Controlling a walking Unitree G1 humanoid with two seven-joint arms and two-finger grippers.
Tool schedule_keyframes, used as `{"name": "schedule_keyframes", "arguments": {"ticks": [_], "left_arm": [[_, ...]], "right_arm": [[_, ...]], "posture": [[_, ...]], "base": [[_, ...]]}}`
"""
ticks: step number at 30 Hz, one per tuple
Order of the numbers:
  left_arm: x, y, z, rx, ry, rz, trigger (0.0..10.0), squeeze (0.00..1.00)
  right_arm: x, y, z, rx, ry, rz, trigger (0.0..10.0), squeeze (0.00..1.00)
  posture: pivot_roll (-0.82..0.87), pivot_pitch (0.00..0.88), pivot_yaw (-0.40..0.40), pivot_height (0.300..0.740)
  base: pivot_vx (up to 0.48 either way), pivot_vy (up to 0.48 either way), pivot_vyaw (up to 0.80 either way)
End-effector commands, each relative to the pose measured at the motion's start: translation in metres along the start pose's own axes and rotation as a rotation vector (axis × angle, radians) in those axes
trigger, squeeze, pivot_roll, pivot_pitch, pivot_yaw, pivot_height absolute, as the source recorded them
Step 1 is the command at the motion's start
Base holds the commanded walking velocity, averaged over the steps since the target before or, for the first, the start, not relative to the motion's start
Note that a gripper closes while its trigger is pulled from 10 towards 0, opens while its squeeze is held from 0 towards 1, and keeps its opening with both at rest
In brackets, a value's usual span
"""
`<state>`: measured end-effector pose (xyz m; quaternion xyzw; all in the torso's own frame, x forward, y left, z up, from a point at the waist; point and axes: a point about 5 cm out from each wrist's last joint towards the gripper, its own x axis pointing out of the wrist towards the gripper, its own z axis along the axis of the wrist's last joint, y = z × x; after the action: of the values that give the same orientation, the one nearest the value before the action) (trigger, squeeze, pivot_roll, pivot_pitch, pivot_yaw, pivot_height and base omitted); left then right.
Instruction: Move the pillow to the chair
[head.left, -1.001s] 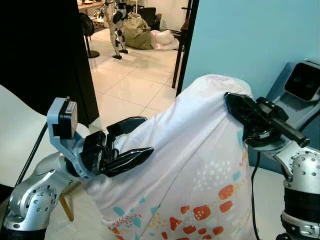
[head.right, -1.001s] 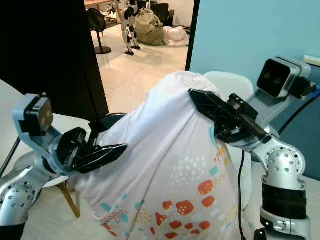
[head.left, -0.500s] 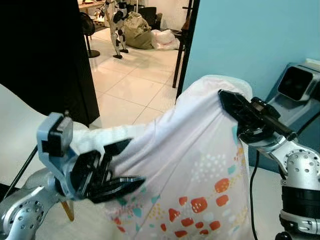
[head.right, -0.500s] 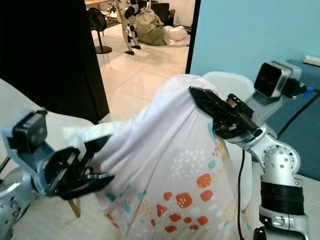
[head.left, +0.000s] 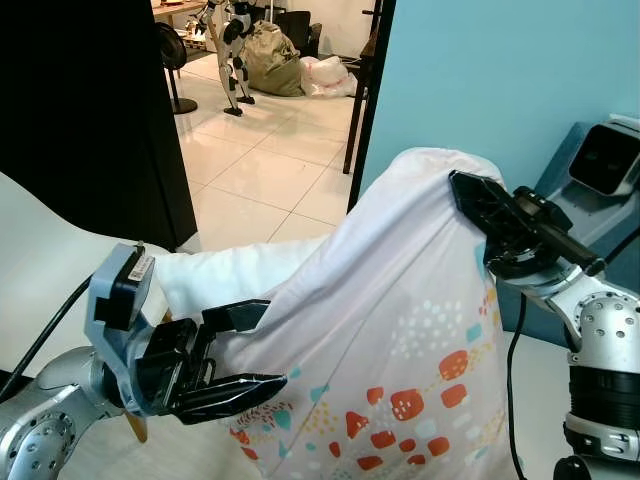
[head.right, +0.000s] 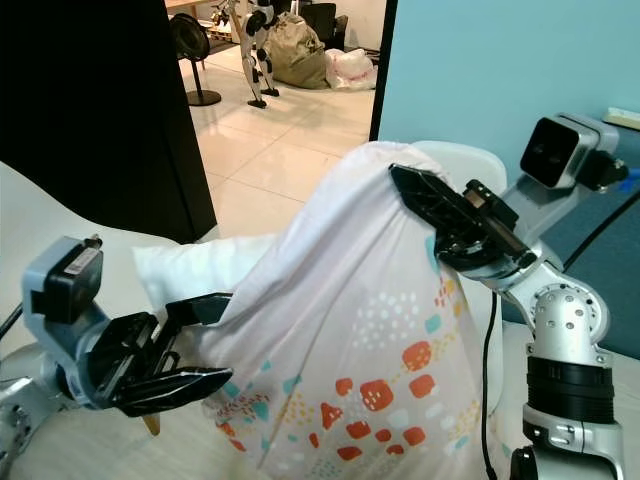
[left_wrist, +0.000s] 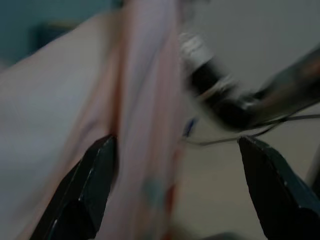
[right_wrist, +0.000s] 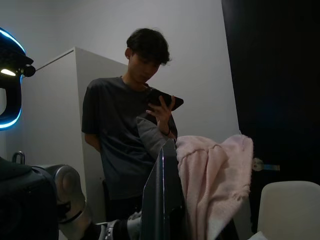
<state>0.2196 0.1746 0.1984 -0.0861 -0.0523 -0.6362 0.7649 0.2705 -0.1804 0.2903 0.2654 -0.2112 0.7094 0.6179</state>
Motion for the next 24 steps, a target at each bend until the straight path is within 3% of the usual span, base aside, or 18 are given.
{"name": "schedule_keyframes", "arguments": {"ticks": [1,5,9,20,21,23,24], "left_arm": [[-0.008,0.008,-0.004,0.027,0.068,0.064,10.0,0.00],[-0.025,0.023,0.003,0.083,0.126,0.153,10.0,0.00],[-0.033,0.026,0.010,0.109,0.160,0.171,10.0,0.00],[-0.032,0.027,-0.003,0.099,0.247,0.127,10.0,0.00],[-0.032,0.027,-0.004,0.096,0.257,0.121,5.8,0.00],[-0.032,0.027,-0.005,0.093,0.262,0.116,5.8,0.00],[-0.032,0.028,-0.006,0.094,0.269,0.122,0.0,0.00]], "right_arm": [[0.007,0.007,0.013,-0.063,-0.010,0.061,0.0,0.00],[0.007,0.008,0.012,-0.058,-0.011,0.067,0.0,0.00],[0.007,0.008,0.011,-0.056,-0.011,0.071,0.0,0.00],[0.010,0.010,0.013,-0.065,-0.010,0.087,0.0,0.00],[0.010,0.010,0.013,-0.066,-0.010,0.088,0.0,0.00],[0.010,0.010,0.013,-0.067,-0.010,0.088,0.0,0.00],[0.011,0.010,0.013,-0.067,-0.010,0.089,0.0,0.00]], "posture": [[0.05,0.000,-0.062,0.740],[0.05,0.000,-0.059,0.740],[0.05,0.000,-0.057,0.740],[0.05,0.000,-0.052,0.740],[0.05,0.000,-0.052,0.740],[0.04,0.000,-0.051,0.740],[0.04,0.000,-0.051,0.740]], "base": [[0.000,0.000,0.00],[0.000,0.000,0.00],[0.000,0.000,0.00],[0.000,0.000,0.00],[0.000,0.000,0.00],[0.000,0.000,0.00],[0.000,0.000,0.00]]}}
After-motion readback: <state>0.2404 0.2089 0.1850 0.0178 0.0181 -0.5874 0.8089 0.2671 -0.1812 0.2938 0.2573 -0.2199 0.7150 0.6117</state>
